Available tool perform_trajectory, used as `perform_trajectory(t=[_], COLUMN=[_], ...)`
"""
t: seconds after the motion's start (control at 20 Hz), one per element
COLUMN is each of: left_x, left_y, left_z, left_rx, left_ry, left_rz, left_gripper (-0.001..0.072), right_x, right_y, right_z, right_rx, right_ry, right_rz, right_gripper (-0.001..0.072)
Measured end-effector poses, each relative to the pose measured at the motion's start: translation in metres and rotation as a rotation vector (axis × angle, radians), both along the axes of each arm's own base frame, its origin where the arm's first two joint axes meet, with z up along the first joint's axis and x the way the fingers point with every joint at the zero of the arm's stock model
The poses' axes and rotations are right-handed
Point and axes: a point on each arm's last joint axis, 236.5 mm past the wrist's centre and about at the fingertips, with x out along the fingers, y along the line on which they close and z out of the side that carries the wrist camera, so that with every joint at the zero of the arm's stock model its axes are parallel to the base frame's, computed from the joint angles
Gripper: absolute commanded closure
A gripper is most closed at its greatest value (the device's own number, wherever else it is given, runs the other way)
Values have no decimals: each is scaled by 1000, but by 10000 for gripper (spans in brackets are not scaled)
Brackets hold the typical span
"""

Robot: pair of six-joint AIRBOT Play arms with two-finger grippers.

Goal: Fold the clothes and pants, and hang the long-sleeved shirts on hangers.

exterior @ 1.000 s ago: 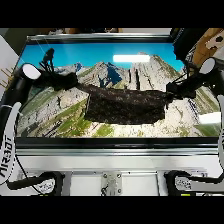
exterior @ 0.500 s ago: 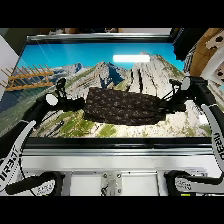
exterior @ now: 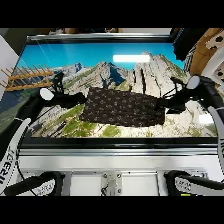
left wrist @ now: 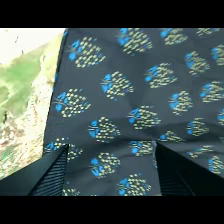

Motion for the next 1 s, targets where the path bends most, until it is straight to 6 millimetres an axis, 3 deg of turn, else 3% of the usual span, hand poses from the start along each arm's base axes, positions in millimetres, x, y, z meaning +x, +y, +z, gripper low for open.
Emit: perform_trajectory(t=[0.1,0.15,0.25,0.45,0.55,0.8,1.0], left_x=[-1,-5,-14,-36,-45,-61,-65], left_y=[1,0,-7,-35,-51,-80,-87], left_z=[24,35,49,57,55,43,38], left_rx=[-6,-11,-16,-24,-28,-45,-51], left_ry=[-33,-50,-80,-116,-117,-74,-53], left_rz=[-13,-22,-41,-109,-145,-189,-191], left_gripper=[155,253,676,695,695,695,695], right_x=[-1,-4,-11,-8,-3,14,23], right_y=[-22,-35,-52,-73,-74,-56,-27], right_z=[14,16,9,-32,-53,-89,-97], right_rx=[16,26,82,207,270,441,548], right_ry=[-43,-48,-44,-63,-64,-72,-69], right_rz=[-39,-66,-129,-257,-283,-300,-280], right_gripper=[-8,-8,-8,-8,-8,-8,-7])
